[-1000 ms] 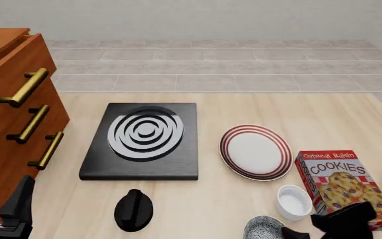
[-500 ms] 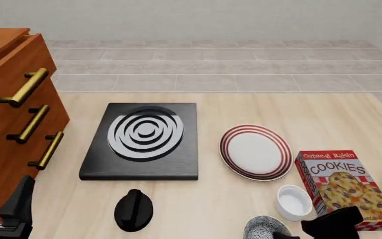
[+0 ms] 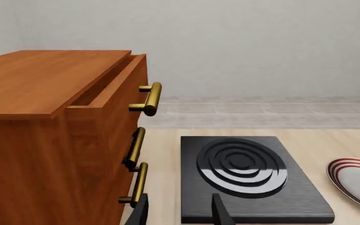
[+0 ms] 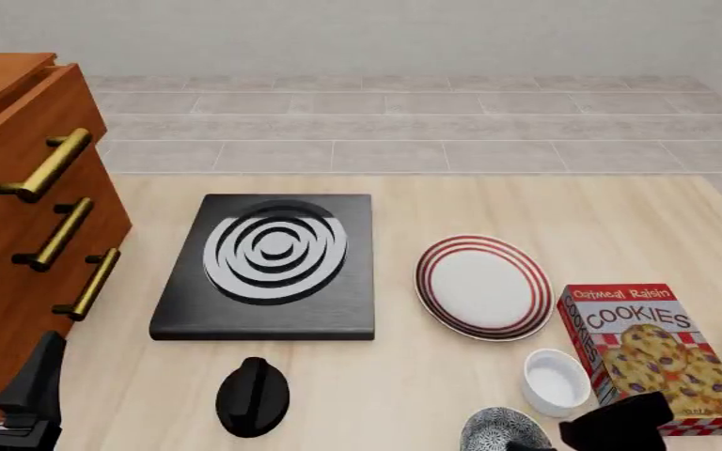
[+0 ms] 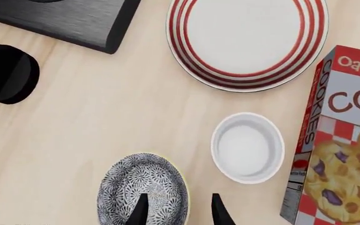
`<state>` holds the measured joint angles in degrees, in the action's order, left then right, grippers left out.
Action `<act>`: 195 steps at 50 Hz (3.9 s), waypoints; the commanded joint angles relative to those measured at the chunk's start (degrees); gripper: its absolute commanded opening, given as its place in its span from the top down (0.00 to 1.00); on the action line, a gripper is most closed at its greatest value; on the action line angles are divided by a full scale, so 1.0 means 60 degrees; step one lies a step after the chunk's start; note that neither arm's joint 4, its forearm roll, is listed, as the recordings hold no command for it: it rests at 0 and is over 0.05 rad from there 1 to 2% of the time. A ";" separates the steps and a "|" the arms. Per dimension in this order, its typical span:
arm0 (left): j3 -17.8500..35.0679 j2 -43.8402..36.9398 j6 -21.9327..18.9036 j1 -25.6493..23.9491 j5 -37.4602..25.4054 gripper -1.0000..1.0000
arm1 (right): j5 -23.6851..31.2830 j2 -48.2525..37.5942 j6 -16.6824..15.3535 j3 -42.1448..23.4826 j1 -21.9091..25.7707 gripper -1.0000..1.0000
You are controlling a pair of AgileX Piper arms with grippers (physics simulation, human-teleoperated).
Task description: Pick the akita bowl next to the ramekin and place it on the plate.
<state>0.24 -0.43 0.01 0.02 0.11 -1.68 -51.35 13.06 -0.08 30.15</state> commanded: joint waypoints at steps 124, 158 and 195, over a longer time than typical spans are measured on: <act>0.0000 -0.0002 -0.0003 0.0000 0.0000 0.00 | 0.3041 0.3086 0.1153 -0.1554 0.0255 1.00; 0.0000 0.0002 -0.0001 0.0000 0.0000 0.00 | 0.1666 0.2177 0.1726 -0.1781 -0.1033 1.00; 0.0014 0.0054 -0.0243 0.0308 0.0024 0.00 | -0.0097 0.0034 0.1532 -0.2637 -0.1555 1.00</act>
<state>0.29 -0.25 -0.79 1.04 0.19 0.66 -47.89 22.54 -14.28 21.65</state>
